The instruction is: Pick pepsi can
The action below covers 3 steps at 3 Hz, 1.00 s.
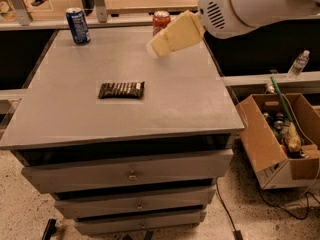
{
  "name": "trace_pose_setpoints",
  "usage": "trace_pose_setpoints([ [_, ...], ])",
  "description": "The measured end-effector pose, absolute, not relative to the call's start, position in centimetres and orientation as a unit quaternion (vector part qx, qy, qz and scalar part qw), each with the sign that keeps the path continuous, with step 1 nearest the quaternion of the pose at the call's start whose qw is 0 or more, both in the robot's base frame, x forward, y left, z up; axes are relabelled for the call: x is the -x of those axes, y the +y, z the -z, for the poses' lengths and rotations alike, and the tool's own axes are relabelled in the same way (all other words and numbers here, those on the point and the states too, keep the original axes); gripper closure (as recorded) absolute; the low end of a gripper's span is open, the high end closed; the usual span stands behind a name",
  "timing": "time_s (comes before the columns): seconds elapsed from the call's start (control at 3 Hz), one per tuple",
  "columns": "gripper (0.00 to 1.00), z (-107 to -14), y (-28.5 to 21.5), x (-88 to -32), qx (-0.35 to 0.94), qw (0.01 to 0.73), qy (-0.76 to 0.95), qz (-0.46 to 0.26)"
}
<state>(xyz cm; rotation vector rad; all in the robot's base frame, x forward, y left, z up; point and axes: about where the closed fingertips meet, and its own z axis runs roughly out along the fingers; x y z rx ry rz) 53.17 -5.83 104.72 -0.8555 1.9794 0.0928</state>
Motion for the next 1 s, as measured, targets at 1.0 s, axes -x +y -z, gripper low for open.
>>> trace_pose_setpoints([
  [1.0,0.00,-100.4,2.1,-58.0,0.392,0.500,0.761,-0.134],
])
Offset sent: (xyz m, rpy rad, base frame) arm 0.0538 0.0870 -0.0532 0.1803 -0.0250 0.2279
